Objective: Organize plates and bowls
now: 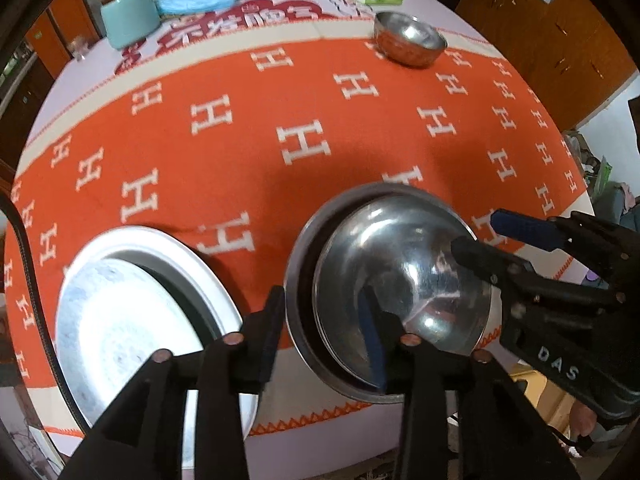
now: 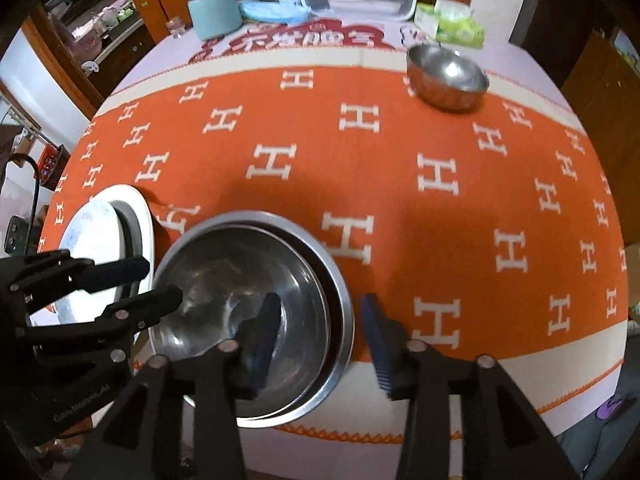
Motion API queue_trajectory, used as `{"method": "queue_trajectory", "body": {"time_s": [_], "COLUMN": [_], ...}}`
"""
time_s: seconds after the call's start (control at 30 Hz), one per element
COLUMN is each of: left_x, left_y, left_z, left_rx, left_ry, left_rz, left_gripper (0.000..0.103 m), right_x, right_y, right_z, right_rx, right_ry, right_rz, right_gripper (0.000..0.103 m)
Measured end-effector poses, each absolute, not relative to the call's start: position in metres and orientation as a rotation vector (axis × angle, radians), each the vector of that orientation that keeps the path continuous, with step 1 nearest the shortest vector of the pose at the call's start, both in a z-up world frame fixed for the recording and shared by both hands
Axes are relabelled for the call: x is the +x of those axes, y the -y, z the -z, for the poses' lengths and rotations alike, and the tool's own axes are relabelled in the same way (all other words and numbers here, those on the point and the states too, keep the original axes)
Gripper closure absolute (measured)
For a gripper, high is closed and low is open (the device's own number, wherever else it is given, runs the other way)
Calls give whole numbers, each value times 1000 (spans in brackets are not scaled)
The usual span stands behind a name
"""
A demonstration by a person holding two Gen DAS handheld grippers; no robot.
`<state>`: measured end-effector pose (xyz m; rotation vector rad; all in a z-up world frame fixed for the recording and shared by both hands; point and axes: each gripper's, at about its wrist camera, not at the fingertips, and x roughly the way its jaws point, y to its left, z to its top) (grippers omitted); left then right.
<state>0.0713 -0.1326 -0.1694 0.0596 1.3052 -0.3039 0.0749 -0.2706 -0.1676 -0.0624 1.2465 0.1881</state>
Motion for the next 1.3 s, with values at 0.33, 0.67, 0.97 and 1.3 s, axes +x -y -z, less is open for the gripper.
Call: {"method": "queue_trajectory", "body": {"time_s": [0.33,0.67,0.97,1.3], "left_x": [70,75,103,165], "left_y": [126,128,146,176], "left_z": [155,134,89,39], "left_rx": [35,26,89,154], "left_ry": [-1259,-1227,-1122,-1026], "left_rz": [273,285,319,385], "left_gripper": [31,28,24,23], "right_x": [69,61,73,116], "right_y": [272,280,314,370], "right_z": [162,142,108,81], "right_rx": [-5,0,75,177], "right_ry": [-1249,-1200,-1128,-1092], "right_rz": [-230,-224,-187,-109], "right_gripper": [59,59,60,60]}}
